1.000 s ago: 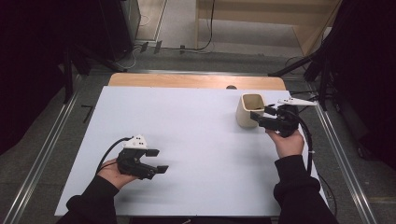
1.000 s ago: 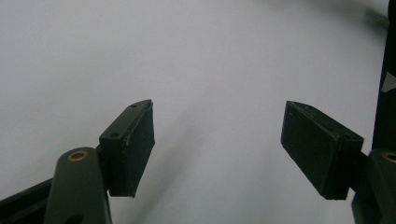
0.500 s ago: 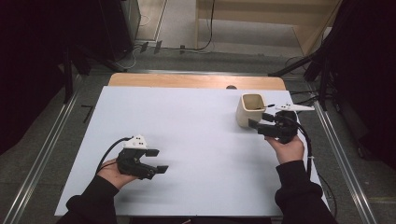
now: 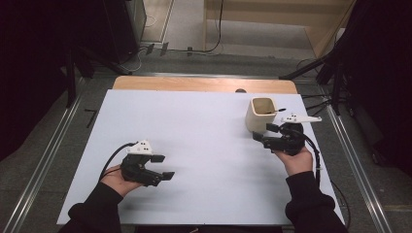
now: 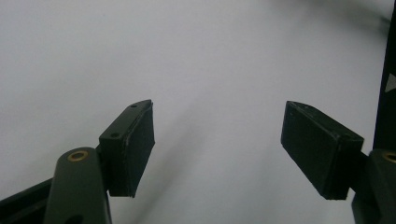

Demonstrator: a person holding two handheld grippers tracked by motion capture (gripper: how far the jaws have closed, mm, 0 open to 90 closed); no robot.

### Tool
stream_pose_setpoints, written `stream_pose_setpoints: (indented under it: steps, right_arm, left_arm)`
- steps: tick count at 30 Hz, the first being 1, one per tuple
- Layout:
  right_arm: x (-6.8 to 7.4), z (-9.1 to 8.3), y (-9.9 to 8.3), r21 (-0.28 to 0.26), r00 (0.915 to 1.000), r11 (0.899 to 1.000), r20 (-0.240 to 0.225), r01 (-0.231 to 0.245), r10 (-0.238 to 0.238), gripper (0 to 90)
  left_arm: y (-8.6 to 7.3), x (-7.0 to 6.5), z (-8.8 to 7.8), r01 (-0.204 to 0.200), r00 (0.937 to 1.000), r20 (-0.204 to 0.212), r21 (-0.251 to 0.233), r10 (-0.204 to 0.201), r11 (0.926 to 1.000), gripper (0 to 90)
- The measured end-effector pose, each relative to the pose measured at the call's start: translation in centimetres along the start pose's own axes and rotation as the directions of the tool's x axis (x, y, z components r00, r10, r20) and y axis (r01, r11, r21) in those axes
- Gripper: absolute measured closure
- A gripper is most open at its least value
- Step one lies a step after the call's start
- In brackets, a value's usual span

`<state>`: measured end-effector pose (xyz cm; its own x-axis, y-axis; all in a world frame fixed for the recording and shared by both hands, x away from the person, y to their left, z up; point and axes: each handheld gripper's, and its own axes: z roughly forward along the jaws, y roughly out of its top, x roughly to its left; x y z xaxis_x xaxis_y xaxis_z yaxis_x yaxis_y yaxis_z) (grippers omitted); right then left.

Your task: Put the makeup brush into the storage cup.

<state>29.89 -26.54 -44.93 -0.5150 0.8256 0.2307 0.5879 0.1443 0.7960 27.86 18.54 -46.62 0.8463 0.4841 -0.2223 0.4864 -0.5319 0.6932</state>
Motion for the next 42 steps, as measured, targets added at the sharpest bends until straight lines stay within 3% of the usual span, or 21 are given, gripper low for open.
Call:
stream_pose_setpoints:
  steps: [8, 24, 37, 42]
  right_arm:
    - [1.2, 0.6, -0.8, 0.016, 0.9975, 0.998, -0.044, 0.055, -0.055, 23.5]
    - [3.1, 1.0, -2.5, 0.057, 0.9879, 0.992, -0.117, 0.109, -0.102, 23.2]
    - [3.6, 0.5, -3.7, 0.074, 0.9760, 0.986, -0.170, 0.151, -0.137, 23.3]
    - [3.7, 0.3, -4.1, 0.081, 0.9735, 0.982, -0.166, 0.173, -0.157, 23.3]
  left_arm:
    - [0.0, 0.0, -0.1, -0.001, 1.0000, -0.003, -0.001, 0.001, 1.0000, 26.2]
    - [-0.1, 0.2, -0.3, 0.003, 0.9999, -0.010, -0.007, -0.003, 1.0000, 26.1]
    - [-0.6, 0.4, -0.7, 0.006, 0.9999, -0.016, -0.014, -0.006, 0.9999, 26.0]
    - [-0.6, 0.3, -0.7, 0.000, 0.9998, -0.018, -0.011, 0.000, 0.9999, 26.1]
